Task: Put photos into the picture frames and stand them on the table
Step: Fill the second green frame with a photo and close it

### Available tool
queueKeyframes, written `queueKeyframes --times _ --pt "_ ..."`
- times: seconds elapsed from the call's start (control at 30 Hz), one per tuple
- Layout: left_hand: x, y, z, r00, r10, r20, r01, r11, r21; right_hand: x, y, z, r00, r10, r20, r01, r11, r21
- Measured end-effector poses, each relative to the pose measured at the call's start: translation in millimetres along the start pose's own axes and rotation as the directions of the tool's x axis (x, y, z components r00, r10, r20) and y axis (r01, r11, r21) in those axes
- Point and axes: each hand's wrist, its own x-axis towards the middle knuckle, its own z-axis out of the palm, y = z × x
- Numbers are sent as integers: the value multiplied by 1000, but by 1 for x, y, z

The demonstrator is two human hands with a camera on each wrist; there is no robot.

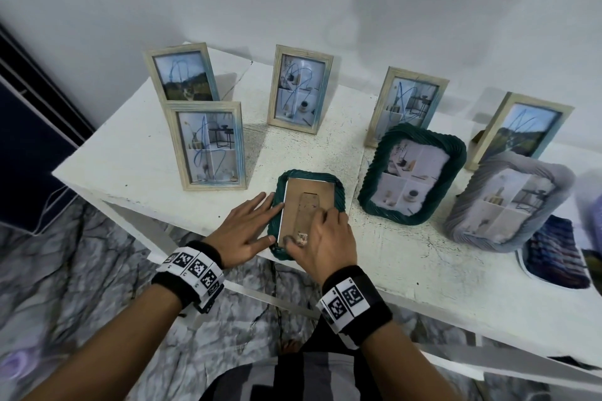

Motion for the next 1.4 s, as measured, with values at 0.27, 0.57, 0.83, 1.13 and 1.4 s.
queueKeyframes --times 0.27,0.57,0.83,1.13,1.4 --pt "0 0 4 999 10 -33 -8 999 50 -2 4 -16 990 128 61 -140 945 297" --pt "1 0 6 998 3 -60 2 997 81 -7 38 -25 947 271 175 -309 611 729" --pt "-7 36 -7 922 -100 -374 32 983 -182 -19 62 -20 959 268 96 -207 425 881" --pt "3 155 -28 891 -289 -351 -68 679 -731 -38 80 -38 986 161 -34 -36 411 911" --pt "27 265 -5 929 -205 -309 -150 555 -818 -97 178 -74 973 121 -197 110 506 855"
